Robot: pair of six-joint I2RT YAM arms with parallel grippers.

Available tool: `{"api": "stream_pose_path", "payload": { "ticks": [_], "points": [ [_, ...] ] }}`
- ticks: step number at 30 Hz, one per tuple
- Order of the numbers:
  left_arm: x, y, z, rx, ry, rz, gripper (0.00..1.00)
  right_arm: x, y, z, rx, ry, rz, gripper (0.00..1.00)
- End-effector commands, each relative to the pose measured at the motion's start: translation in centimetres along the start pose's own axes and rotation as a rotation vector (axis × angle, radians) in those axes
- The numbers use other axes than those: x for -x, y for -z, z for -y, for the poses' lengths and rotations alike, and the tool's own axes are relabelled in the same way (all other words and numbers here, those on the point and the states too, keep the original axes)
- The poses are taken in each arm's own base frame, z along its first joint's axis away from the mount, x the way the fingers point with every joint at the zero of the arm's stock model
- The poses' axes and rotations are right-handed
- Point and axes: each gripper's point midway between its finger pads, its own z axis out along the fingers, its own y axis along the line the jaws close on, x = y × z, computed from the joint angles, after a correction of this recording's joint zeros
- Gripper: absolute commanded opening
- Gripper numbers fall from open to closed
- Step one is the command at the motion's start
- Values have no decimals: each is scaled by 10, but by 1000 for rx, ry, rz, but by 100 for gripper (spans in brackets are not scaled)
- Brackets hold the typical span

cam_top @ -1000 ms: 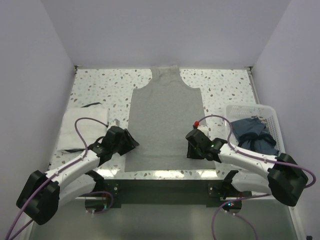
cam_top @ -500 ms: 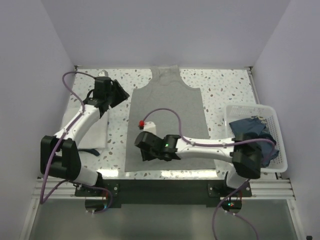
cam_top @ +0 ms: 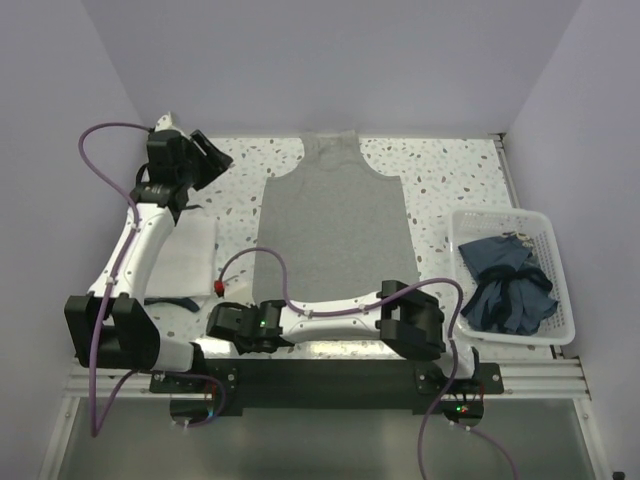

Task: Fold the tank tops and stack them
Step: Fold the tank top

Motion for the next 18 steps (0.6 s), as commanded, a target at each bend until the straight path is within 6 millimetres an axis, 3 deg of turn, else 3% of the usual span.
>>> {"api": "stream_pose_path", "payload": {
  "ticks": [1,18],
  "points": [
    [12,12,15,-62,-31,15,60,15,0,2,-54,7,44,36],
    [-5,-2,2,-75,-3,-25,60,-6,-26,6,-112,45,-18,35]
  ]
}}
